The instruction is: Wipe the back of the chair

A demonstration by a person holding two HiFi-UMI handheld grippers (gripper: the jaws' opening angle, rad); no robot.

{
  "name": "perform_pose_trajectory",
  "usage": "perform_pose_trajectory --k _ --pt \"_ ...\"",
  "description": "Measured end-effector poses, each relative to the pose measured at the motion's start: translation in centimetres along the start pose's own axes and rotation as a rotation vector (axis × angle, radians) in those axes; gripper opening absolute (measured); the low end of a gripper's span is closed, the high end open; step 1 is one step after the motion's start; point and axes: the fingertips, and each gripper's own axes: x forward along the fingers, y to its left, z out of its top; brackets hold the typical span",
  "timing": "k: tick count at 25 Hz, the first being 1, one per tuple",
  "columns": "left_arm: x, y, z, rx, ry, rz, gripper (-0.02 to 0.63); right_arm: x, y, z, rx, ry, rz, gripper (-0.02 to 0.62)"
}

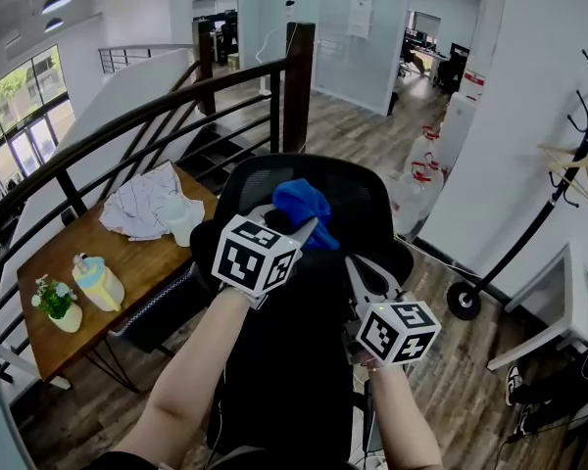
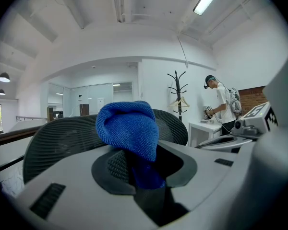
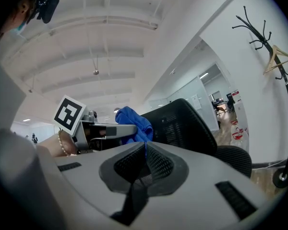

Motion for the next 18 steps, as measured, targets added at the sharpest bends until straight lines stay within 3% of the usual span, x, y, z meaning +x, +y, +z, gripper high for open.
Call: perform_pose_trajectory --k 9,18 --pt "-3.6 4.4 -1.5 -0.040 0.002 0.106 0.123 3.0 4.0 -1.2 -0.013 0.035 0.084 0.031" --pt "-7.3 7.1 -3.5 -0.057 0.022 0.197 0.123 3.9 6.3 -2.7 0.002 0.061 0.116 0.031"
